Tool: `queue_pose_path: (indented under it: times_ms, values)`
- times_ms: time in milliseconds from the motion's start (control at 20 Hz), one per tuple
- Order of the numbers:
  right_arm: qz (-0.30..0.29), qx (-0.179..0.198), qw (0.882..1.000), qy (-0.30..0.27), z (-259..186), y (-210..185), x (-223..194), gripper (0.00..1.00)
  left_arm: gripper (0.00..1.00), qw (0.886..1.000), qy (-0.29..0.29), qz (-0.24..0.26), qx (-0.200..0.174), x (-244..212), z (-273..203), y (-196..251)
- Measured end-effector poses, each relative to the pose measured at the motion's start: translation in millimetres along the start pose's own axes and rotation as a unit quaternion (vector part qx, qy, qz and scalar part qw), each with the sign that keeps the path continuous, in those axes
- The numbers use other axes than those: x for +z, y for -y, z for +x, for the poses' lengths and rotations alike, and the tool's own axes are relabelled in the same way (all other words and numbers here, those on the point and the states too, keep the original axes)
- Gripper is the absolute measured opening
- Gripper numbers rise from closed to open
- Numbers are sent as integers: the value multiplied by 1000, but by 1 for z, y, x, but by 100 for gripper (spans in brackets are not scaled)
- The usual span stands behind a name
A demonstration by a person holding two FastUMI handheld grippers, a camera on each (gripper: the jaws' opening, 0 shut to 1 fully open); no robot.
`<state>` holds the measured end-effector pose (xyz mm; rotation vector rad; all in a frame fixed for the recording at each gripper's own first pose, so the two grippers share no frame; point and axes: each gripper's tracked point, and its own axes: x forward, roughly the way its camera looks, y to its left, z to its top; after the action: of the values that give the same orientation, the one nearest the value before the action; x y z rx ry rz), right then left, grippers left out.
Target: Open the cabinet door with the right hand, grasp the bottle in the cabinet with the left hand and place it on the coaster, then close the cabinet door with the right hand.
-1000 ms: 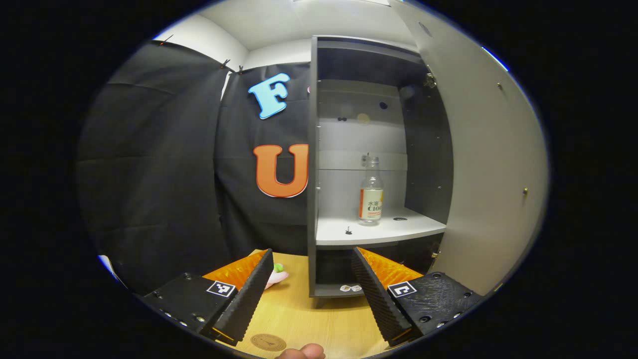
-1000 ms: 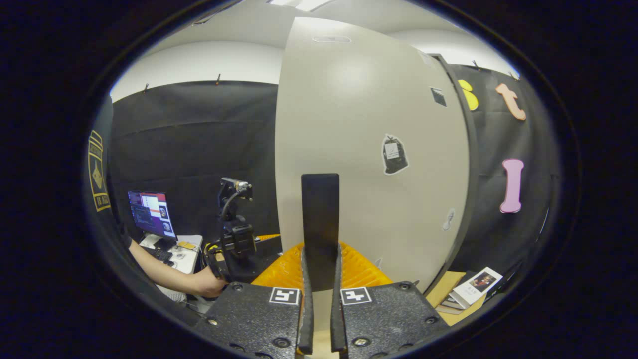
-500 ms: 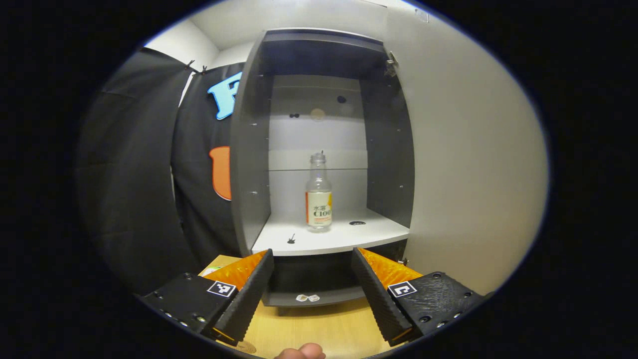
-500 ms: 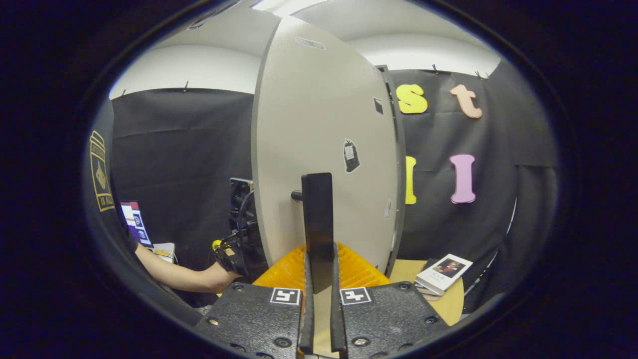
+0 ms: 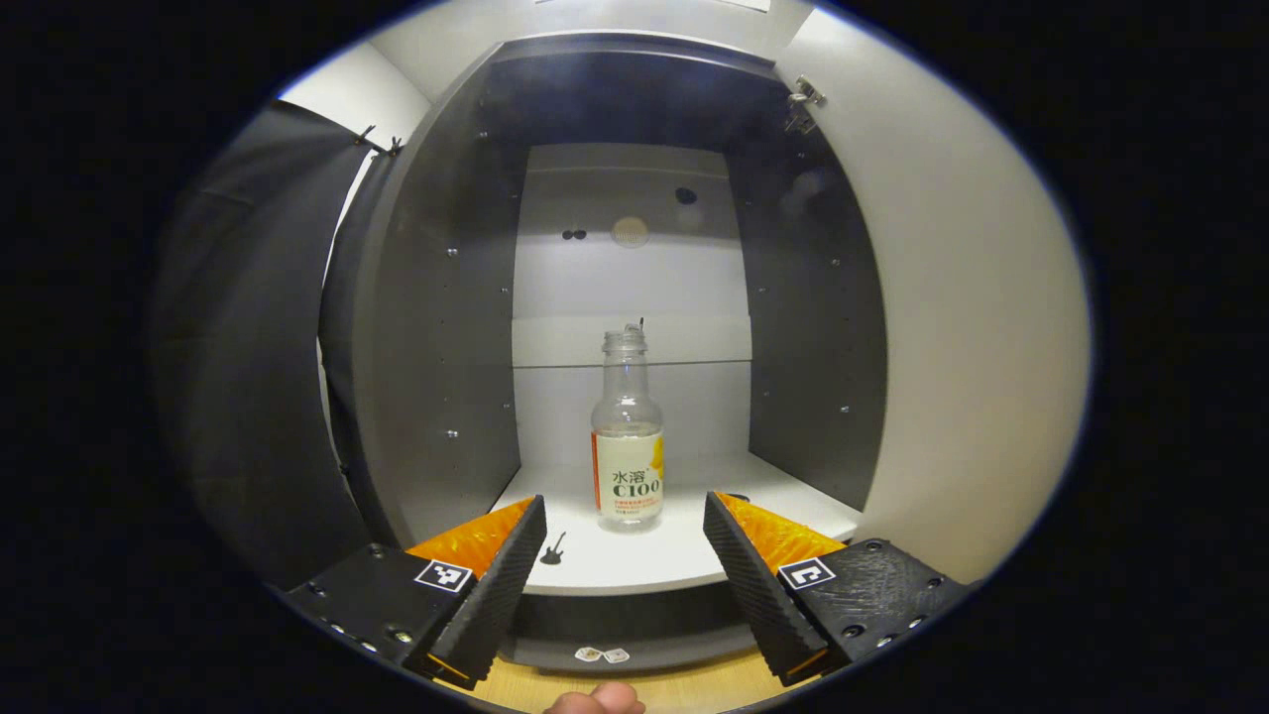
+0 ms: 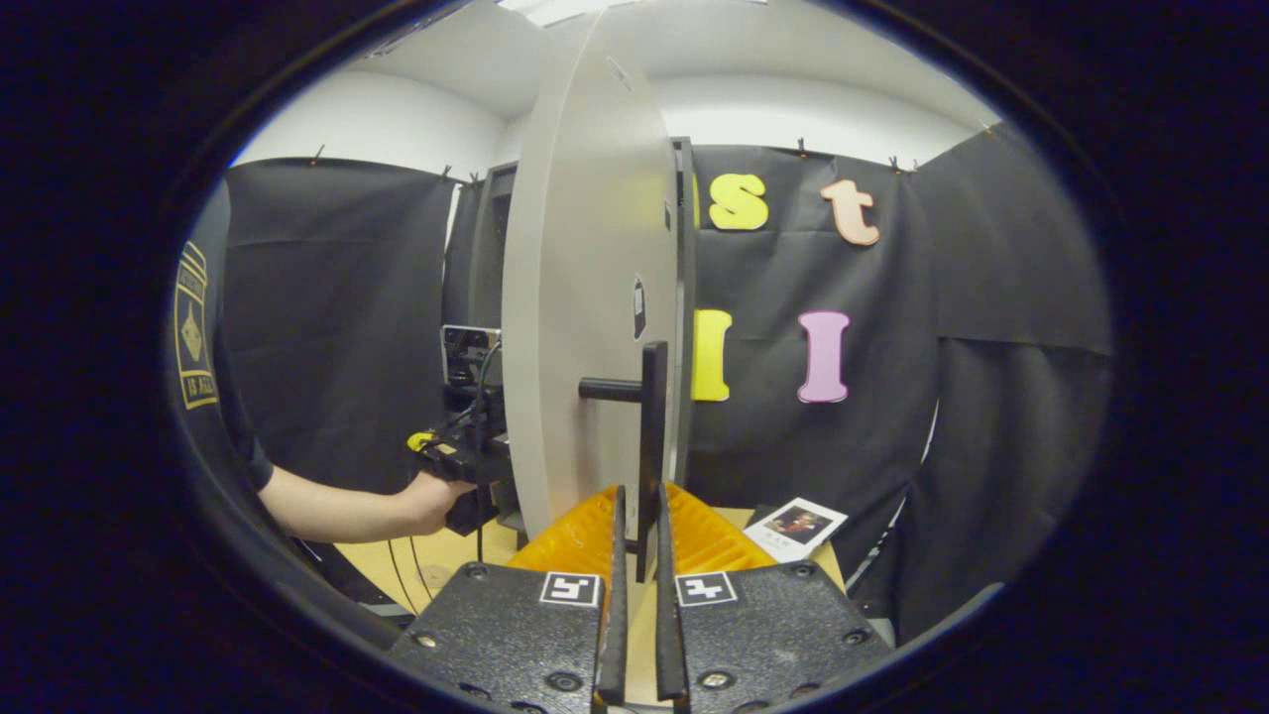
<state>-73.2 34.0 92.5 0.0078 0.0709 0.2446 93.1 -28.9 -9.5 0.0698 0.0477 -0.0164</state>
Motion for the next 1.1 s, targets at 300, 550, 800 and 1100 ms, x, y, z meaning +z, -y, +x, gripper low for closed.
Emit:
queue_pose_path:
  times_ms: [300,550,800,1100]
  values:
    - [25,-21,999,-6,3,19,-14,14,96,1000,2,0,12,7,71,-6]
    - [22,-43,999,-11,0,24,-18,14,96,1000,-13,-2,25,-1,120,-10]
    - [52,-50,997,-12,1,25,-23,14,84,999,-14,24,32,2,129,-10]
    - [57,-42,997,-3,-1,26,-23,14,73,1000,-17,23,10,8,122,8]
